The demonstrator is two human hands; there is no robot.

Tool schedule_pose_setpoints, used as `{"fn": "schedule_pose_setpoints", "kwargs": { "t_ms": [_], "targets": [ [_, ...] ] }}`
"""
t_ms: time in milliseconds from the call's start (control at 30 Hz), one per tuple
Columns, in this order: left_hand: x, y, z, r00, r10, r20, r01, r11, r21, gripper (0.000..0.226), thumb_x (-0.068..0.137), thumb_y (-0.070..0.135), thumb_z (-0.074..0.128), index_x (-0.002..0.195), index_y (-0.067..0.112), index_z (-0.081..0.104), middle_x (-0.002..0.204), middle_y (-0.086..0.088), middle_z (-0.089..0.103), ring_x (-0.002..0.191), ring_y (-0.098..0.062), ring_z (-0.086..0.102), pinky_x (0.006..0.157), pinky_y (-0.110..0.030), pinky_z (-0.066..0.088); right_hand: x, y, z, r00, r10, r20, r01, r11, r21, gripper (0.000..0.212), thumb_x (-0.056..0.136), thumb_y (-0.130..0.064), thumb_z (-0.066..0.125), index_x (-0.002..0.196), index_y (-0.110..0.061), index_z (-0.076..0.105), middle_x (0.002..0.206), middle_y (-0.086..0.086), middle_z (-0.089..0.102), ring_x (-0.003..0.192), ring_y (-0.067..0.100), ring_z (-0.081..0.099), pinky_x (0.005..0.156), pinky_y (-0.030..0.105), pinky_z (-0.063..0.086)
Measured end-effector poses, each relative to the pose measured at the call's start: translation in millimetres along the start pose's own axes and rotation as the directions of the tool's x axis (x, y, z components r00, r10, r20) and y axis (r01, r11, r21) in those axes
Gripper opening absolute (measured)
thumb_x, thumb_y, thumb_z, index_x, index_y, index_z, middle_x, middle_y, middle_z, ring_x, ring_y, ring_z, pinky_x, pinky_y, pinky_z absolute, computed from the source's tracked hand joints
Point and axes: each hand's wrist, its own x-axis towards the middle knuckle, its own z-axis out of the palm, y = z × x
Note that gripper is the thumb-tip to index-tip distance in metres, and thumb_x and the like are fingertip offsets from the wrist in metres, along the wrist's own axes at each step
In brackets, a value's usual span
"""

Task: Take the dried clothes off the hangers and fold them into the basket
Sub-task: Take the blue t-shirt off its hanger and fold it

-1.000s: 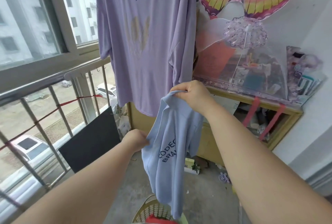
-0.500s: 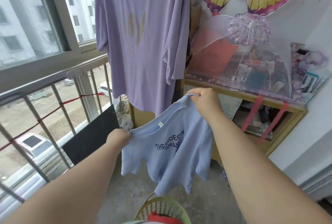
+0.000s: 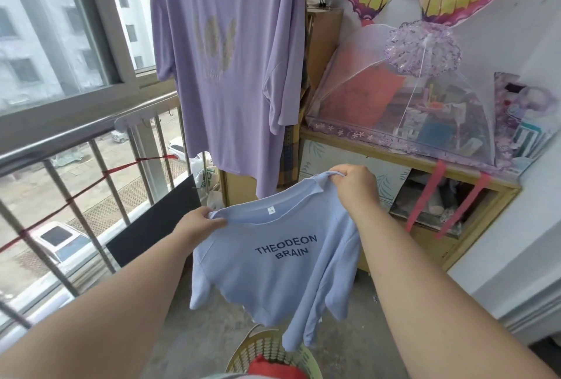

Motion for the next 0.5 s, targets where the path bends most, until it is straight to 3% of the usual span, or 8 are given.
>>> {"fn": "schedule_pose_setpoints", "kwargs": {
  "t_ms": [67, 167, 233, 300, 400, 500],
  "targets": [
    [0.0, -2.3, -3.9, 0.993, -0.008, 0.115, 0.002, 0.999, 0.053, 0.028, 0.076, 0.022, 0.071, 0.103, 0.021, 0.062, 0.098, -0.001, 0.063, 0.092, -0.019, 0.059, 0.078, -0.03, 0.045, -1.8, 5.6, -0.1, 0.999, 0.041, -0.023, -0.041, 0.999, -0.004, 0.025, 0.09, -0.012, 0.05, 0.083, -0.021, 0.073, 0.094, 0.011, 0.072, 0.09, 0.034, 0.065, 0.067, 0.034, 0.048],
    [-1.5, -4.0, -6.8, 0.998, 0.001, 0.063, -0.011, 0.987, 0.162, 0.015, 0.083, 0.011, 0.06, 0.096, 0.014, 0.066, 0.084, -0.002, 0.063, 0.077, -0.016, 0.058, 0.065, -0.023, 0.043, -3.5, 11.6, 0.0, 0.998, 0.065, -0.023, -0.064, 0.998, 0.013, 0.024, 0.091, -0.013, 0.051, 0.082, -0.02, 0.071, 0.097, 0.012, 0.071, 0.09, 0.034, 0.065, 0.07, 0.036, 0.05],
    [-5.6, -1.4, -8.4, 1.0, 0.029, -0.002, -0.027, 0.967, 0.253, 0.013, 0.089, 0.019, 0.055, 0.083, 0.014, 0.066, 0.069, 0.001, 0.058, 0.068, -0.015, 0.054, 0.056, -0.023, 0.037, -3.7, 14.1, -0.5, 0.997, 0.072, -0.015, -0.072, 0.997, 0.019, 0.021, 0.093, -0.018, 0.052, 0.079, -0.024, 0.066, 0.093, 0.011, 0.07, 0.085, 0.032, 0.063, 0.066, 0.032, 0.045],
    [-5.3, 0.3, -7.6, 0.999, 0.035, -0.03, -0.025, 0.957, 0.289, 0.021, 0.091, 0.031, 0.052, 0.079, 0.017, 0.063, 0.069, 0.001, 0.057, 0.075, -0.02, 0.058, 0.058, -0.025, 0.037, -3.4, 16.1, -1.6, 0.994, 0.109, -0.014, -0.109, 0.994, 0.013, 0.024, 0.093, -0.024, 0.052, 0.074, -0.016, 0.065, 0.08, 0.013, 0.065, 0.076, 0.033, 0.06, 0.057, 0.027, 0.036],
    [-3.4, 9.6, -0.4, 0.998, -0.052, 0.037, 0.051, 0.998, 0.021, 0.03, 0.089, 0.04, 0.055, 0.1, 0.015, 0.066, 0.095, -0.004, 0.064, 0.094, -0.026, 0.06, 0.074, -0.031, 0.043, -3.6, 17.4, -1.4, 0.972, 0.236, 0.015, -0.237, 0.972, 0.007, 0.037, 0.092, -0.03, 0.053, 0.058, -0.018, 0.046, 0.06, 0.007, 0.044, 0.057, 0.024, 0.043, 0.048, 0.025, 0.024],
    [-9.4, 25.6, 10.4, 0.985, -0.131, 0.115, 0.152, 0.969, -0.197, 0.046, 0.084, 0.053, 0.06, 0.1, 0.011, 0.068, 0.091, -0.008, 0.064, 0.081, -0.027, 0.062, 0.069, -0.031, 0.047, -5.3, 18.5, 4.4, 0.911, 0.403, 0.091, -0.411, 0.904, 0.115, 0.025, 0.089, -0.031, 0.058, 0.082, -0.007, 0.056, 0.068, 0.008, 0.05, 0.061, 0.023, 0.047, 0.052, 0.026, 0.033]
  ]
}}
